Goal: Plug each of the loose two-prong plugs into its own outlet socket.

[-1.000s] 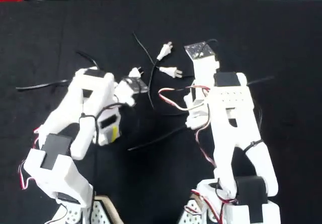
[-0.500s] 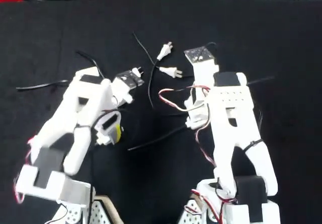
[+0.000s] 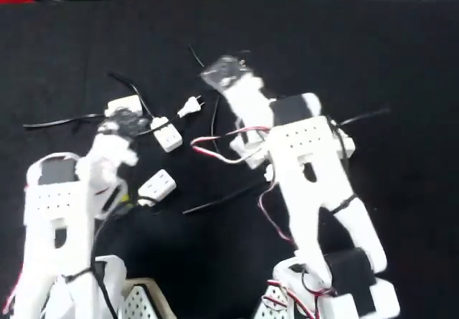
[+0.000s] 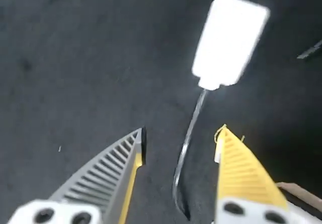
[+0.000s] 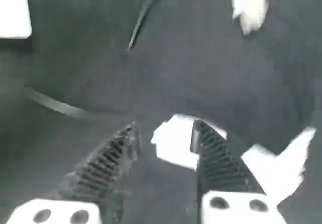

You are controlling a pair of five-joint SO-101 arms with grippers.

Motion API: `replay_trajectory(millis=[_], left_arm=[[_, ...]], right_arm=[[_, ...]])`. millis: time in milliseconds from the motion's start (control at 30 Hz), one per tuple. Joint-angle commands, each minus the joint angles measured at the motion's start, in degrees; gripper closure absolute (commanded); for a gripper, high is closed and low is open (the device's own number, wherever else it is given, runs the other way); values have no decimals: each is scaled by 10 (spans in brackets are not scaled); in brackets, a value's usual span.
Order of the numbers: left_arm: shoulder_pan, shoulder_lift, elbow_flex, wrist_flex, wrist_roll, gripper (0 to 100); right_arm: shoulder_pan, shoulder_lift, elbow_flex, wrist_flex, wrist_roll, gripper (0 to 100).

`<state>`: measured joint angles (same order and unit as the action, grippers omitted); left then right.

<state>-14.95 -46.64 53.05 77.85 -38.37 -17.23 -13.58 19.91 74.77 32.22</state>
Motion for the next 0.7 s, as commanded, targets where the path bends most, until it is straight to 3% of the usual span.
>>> replay_trajectory(millis=[0, 100, 267, 433, 667], left_arm=[[-63, -63, 48, -19, -7, 766], [-108, -132, 125, -55, 17, 766], [-140, -282, 226, -68, 51, 766], [-140, -412, 290, -39, 57, 766], [-143, -499, 340, -10, 27, 766]], right_arm=[[-9, 32, -36, -142, 124, 836], [-16, 93, -44, -181, 137, 834], [-69, 211, -80, -183, 238, 832], [-142, 286, -160, -183, 243, 832], [-141, 352, -193, -263, 263, 747]])
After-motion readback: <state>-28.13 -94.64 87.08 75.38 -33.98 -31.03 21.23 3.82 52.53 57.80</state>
